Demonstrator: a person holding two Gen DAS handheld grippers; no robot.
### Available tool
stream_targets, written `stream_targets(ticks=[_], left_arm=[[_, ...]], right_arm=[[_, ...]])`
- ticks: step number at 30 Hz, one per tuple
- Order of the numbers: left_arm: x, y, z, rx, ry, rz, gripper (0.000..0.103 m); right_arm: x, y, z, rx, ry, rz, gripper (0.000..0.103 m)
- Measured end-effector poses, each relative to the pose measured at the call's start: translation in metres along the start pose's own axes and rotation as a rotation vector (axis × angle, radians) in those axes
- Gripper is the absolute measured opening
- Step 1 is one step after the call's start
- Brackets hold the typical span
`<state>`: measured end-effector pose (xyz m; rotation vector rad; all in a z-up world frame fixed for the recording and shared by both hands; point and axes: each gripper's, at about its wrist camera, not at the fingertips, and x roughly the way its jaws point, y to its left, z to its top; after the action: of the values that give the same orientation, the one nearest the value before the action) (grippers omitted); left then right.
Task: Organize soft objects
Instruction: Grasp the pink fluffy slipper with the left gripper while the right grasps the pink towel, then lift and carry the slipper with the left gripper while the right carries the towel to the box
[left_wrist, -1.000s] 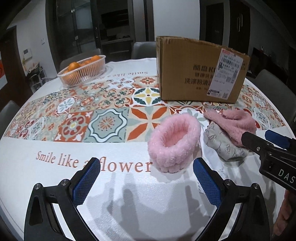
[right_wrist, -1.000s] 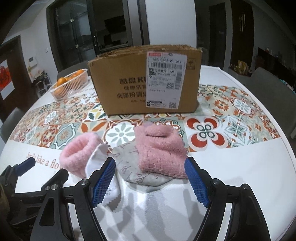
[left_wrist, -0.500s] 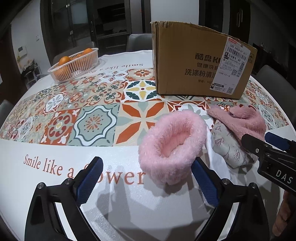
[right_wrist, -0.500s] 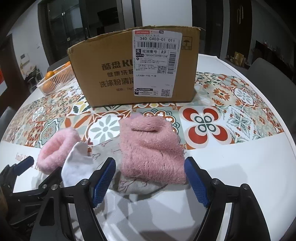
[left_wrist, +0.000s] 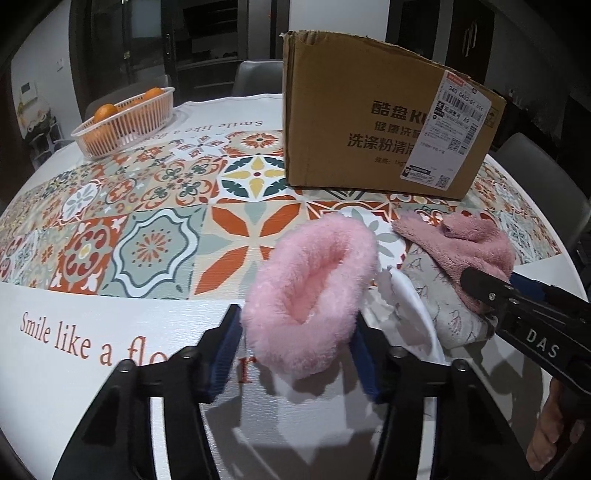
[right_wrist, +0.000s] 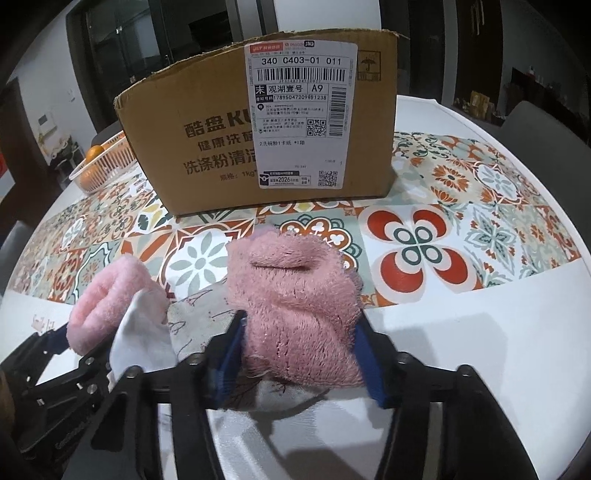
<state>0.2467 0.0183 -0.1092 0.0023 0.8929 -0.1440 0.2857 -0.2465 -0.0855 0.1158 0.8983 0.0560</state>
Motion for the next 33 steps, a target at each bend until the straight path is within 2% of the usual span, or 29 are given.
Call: stream_targets(ticks=[1,2,5,20,33], left_arm=[[0.0,0.0,0.0,0.0,0.0,-0.005,0.043],[0.001,-0.001,0.0,-0.001,0.003,-0.008,0.041],[-0.001,-0.002,0.001,-0.002,-0.003,-0.008,0.035],[-0.037,-0.007,0.011,0.009,-0.1,0.006,0.031],[-0.065,-0.012,0.022,0.002,-0.142,-0.004,0.031]], right_arm=[[0.0,0.0,0.0,0.002,-0.003,0.004,0.044],[0.0,-0.001,0.0,0.004,-0.004,0.008,0.035],[-0.003,-0.004,0.001,0.021,-0.012,0.013,0.03],[-0.031,-0.005,0.01,0.042,-0.09,0.034,0.026],[-0.064,0.0,0.017,0.015,-0.174,0.042,0.025]])
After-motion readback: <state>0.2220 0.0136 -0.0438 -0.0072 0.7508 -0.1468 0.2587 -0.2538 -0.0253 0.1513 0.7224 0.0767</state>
